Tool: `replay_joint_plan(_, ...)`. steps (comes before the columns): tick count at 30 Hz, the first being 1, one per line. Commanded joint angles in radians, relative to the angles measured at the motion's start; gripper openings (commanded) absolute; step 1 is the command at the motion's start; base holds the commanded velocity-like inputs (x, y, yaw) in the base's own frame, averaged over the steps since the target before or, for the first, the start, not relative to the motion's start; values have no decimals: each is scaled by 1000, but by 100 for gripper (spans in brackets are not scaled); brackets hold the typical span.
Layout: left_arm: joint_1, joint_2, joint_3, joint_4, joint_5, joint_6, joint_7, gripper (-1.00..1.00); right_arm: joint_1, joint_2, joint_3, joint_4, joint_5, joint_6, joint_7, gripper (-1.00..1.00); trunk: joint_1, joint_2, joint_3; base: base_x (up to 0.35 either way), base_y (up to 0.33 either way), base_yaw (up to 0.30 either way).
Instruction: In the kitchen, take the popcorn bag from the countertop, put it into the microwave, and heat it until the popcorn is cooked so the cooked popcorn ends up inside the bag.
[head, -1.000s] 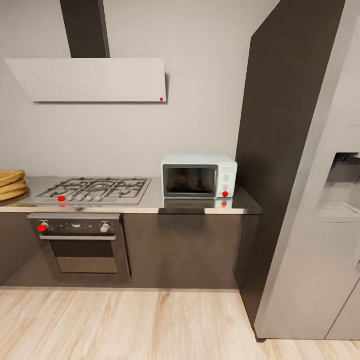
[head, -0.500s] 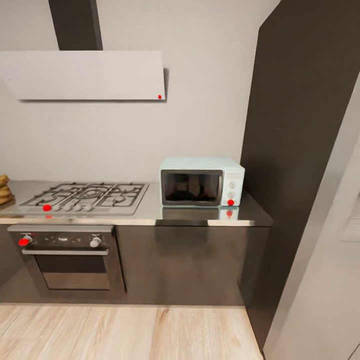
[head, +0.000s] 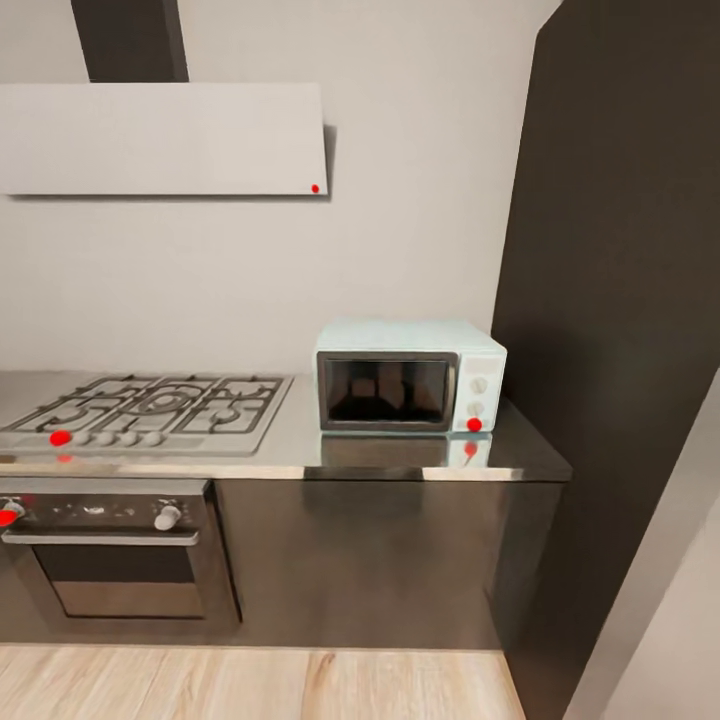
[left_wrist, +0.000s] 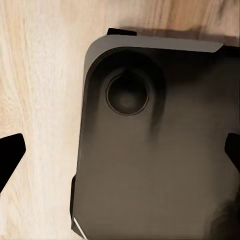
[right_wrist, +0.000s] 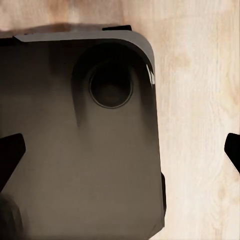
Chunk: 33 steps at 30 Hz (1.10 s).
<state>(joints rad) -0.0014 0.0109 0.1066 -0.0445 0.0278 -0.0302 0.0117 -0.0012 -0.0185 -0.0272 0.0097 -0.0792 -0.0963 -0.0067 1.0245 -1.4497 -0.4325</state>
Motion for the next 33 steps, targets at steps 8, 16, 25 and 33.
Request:
replay_joint_plan(8,0,0,5,0,1,-4,1,100,0,0,-2,1,-10,-8,1,100,1,0,-1,111,0,40)
replay_joint_plan(16,0,-1,5,0,1,-4,1,100,0,0,1,1,-8,-4,1,100,1,0,-1,1,0,14)
replay_joint_plan(25,0,0,5,0,1,-4,1,100,0,0,0,1,-9,-4,1,100,1,0,-1,0,0,0)
replay_joint_plan(33,0,-2,5,0,0,-12,1,100,0,1,-4,-9,-2,-2,12,100,1,0,-1,0,0,0)
